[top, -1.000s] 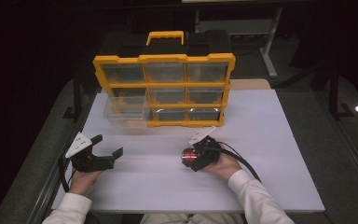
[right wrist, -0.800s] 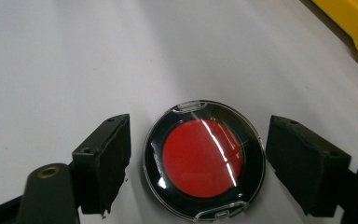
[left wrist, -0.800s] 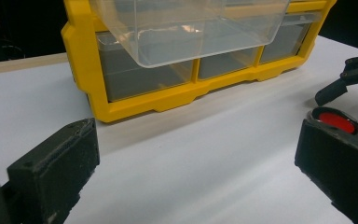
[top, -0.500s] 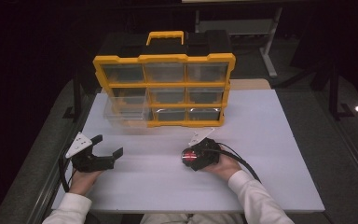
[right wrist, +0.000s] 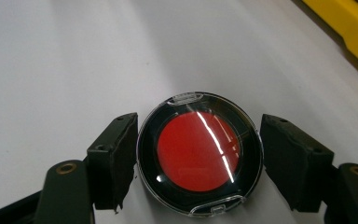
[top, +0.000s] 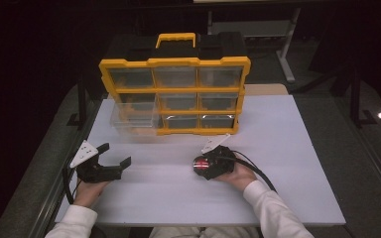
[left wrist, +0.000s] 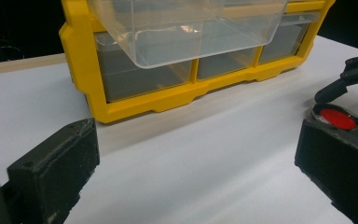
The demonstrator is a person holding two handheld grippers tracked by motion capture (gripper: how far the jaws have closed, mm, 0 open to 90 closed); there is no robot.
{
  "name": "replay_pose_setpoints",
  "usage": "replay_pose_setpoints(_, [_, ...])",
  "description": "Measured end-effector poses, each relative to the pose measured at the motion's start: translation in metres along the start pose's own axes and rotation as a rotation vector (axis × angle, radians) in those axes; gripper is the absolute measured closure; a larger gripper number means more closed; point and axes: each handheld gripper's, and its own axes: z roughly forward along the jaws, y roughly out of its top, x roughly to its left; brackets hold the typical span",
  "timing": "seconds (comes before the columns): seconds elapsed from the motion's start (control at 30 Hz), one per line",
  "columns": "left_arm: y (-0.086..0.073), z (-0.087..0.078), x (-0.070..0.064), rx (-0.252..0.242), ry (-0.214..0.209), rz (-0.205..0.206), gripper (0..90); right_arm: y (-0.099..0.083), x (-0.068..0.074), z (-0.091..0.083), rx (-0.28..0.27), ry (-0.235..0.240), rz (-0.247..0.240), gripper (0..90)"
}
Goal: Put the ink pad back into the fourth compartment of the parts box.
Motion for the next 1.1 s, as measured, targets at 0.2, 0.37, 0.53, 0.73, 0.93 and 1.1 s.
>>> replay_pose_setpoints(0.2, [0.000,0.000,0.000,-0.001,0.002,-0.002,0.0,0.005,0.000,-0.007,-0.014,0.006,0.002,29.1])
replay_pose_setpoints(0.37, [0.000,0.000,0.000,-0.001,0.003,-0.001,0.0,0.010,0.001,-0.014,-0.020,0.014,0.001,29.1])
replay_pose_setpoints(0.53, [0.000,0.000,0.000,-0.001,0.003,-0.001,0.0,0.015,0.001,-0.019,-0.021,0.013,-0.007,29.2])
replay_pose_setpoints(0.73, [0.001,0.000,0.000,-0.005,0.003,-0.002,0.0,0.025,0.003,-0.028,-0.036,0.016,-0.018,29.1])
replay_pose_setpoints(0.93, [0.001,-0.001,0.001,-0.005,0.004,0.000,0.0,0.037,0.005,-0.036,-0.048,0.010,-0.031,29.1])
replay_pose_setpoints(1.1, [0.001,-0.001,0.001,-0.006,0.003,0.000,0.0,0.043,0.006,-0.039,-0.055,0.005,-0.039,29.1])
